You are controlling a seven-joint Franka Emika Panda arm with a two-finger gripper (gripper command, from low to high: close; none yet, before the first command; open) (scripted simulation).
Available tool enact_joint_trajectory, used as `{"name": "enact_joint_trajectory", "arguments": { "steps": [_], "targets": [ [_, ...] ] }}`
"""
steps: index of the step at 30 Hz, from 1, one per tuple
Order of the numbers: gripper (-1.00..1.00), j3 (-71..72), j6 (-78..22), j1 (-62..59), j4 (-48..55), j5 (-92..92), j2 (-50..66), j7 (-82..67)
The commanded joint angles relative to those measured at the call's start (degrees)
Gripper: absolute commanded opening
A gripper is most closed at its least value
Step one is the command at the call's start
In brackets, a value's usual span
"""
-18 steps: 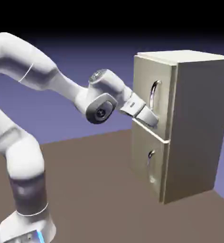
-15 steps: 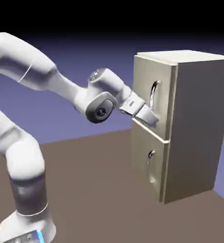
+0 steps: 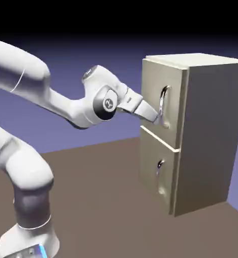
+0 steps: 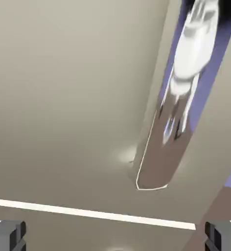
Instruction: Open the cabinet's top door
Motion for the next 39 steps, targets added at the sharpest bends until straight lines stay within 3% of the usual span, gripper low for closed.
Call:
{"name": "enact_joint_trajectory", "arguments": {
  "steps": [1, 39],
  "targets": [
    [1.0, -0.77, -0.38, 0.74, 0.04, -2.5, -0.45, 1.91],
    [1.0, -30.04, -14.67, 28.82, 1.6, -97.18, -17.67, 74.42]
  ]
}}
